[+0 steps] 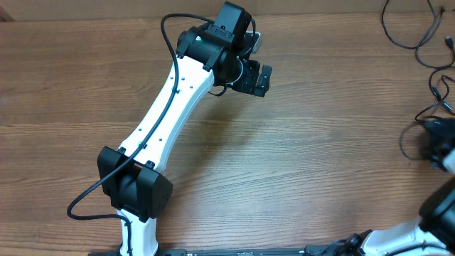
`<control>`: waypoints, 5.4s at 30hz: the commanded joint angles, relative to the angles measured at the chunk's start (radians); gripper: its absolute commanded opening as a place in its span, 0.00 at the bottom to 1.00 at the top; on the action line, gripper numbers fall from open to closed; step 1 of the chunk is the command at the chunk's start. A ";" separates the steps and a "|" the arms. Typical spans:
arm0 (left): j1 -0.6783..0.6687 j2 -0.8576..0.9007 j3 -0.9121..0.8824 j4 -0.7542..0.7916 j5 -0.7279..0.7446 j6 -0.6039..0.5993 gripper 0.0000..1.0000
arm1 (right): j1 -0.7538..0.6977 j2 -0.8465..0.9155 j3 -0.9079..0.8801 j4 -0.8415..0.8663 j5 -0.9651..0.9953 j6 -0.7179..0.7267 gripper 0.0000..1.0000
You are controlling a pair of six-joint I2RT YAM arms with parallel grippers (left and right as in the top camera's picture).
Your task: Untangle cables
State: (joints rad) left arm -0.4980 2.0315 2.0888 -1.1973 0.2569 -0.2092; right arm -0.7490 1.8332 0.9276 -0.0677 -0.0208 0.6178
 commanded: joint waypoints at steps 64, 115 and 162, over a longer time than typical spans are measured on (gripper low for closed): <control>-0.007 0.009 0.014 0.010 -0.058 0.030 1.00 | -0.170 -0.362 0.397 -0.090 -0.755 -0.181 1.00; -0.008 0.009 0.011 -0.141 -0.127 0.098 1.00 | 0.842 -1.334 -0.396 0.191 -0.327 -0.893 1.00; -0.009 0.009 0.011 -0.137 -0.127 0.098 1.00 | 0.842 -1.333 -0.783 -0.320 0.103 -0.520 1.00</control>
State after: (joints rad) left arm -0.4980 2.0315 2.0888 -1.3376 0.1371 -0.1265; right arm 0.0875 0.5056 0.1513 -0.3630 0.0669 0.0864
